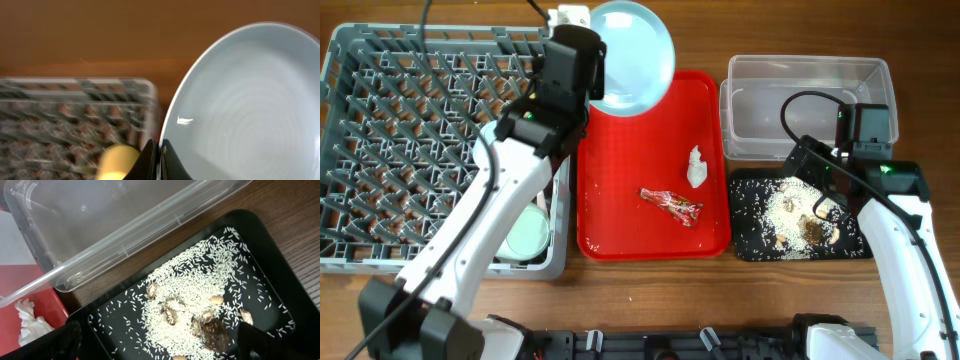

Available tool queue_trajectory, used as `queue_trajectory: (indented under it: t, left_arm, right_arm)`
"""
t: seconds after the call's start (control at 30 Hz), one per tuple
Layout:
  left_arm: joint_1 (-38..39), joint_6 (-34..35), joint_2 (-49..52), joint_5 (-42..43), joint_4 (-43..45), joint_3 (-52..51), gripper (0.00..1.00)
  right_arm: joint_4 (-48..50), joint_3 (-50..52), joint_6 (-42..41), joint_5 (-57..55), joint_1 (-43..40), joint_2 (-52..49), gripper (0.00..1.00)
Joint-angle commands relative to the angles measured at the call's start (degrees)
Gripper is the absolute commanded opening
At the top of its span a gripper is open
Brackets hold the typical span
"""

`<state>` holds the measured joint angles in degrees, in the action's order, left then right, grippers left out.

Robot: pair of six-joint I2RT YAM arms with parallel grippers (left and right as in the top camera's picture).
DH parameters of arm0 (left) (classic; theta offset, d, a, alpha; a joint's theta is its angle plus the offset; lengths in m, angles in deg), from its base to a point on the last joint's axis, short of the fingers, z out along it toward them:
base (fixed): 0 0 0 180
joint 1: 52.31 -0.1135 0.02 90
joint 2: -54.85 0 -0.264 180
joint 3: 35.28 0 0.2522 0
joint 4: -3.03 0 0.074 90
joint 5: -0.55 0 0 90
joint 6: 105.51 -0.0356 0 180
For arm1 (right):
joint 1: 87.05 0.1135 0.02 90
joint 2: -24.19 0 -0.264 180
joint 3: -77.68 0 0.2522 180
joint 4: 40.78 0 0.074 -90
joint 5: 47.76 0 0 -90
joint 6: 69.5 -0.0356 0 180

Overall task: Sort waste into correct bins and load items into the dishwasher rack
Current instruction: 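Stand the light-blue plate upright in the rack and release it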

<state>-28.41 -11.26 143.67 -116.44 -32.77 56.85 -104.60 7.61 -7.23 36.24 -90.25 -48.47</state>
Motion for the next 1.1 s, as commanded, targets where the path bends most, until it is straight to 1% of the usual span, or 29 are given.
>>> queue_trajectory:
  t: [0.0,0.07,0.1,0.2,0.23,0.27,0.33,0.4,0.47,0.53,0.6,0.73,0.83,0.9,1.07]
  left_arm:
    - [-3.74,-16.26,-4.76,-19.52,7.23,0.83,0.04]
    - [-7.96,-21.44,-4.92,-19.61,10.93,0.83,0.04]
    - [-11.08,-22.93,-4.72,-19.58,12.15,0.83,0.04]
    - [-20.63,-26.69,-4.70,-19.52,14.47,0.83,0.04]
    - [-24.94,-30.42,-4.70,-18.08,15.04,0.83,0.04]
    - [-26.82,-31.98,-4.70,-16.65,15.02,0.83,0.04]
    - [-30.51,-32.57,-4.66,-13.14,14.95,0.81,0.04]
    - [-32.79,-32.54,-4.42,-7.54,15.02,0.81,0.04]
    - [-33.48,-33.11,-3.32,-6.25,15.23,0.81,0.04]
    - [-34.23,-36.85,-0.92,-6.27,15.45,0.81,0.04]
    - [-34.75,-38.14,2.58,-6.27,16.09,0.81,0.04]
    - [-34.51,-38.58,8.70,-6.23,17.07,0.81,0.04]
    - [-34.51,-38.56,11.32,-5.31,17.59,0.81,0.04]
    - [-34.16,-38.51,12.15,-3.69,17.55,0.68,0.04]
    - [-30.40,-38.53,12.20,-3.72,16.87,0.66,0.04]
  right_arm:
    - [0.13,-0.57,0.59,0.09,-0.04,-0.31,1.00]
    - [0.13,-0.57,0.59,0.11,-0.04,-0.31,1.00]
    - [0.13,-0.57,0.59,0.11,-0.04,-0.31,0.99]
    - [0.13,-0.57,0.61,0.11,-0.04,-0.31,1.00]
    - [0.13,-0.57,0.61,0.11,-0.04,-0.31,1.00]
    - [0.13,-0.57,0.59,0.11,-0.04,-0.31,1.00]
    - [0.13,-0.57,0.59,0.11,-0.04,-0.31,1.00]
    - [0.13,-0.57,0.59,0.09,-0.04,-0.31,1.00]
    - [0.13,-0.57,0.59,0.11,-0.04,-0.31,1.00]
    - [0.13,-0.57,0.59,0.11,-0.04,-0.31,1.00]
    - [0.13,-0.57,0.61,0.09,-0.04,-0.31,1.00]
    - [0.13,-0.57,0.59,0.11,-0.04,-0.31,1.00]
    - [0.13,-0.57,0.59,0.09,-0.04,-0.31,1.00]
    - [0.13,-0.57,0.59,0.09,-0.04,-0.31,1.00]
    - [0.13,-0.57,0.61,0.11,-0.04,-0.31,1.00]
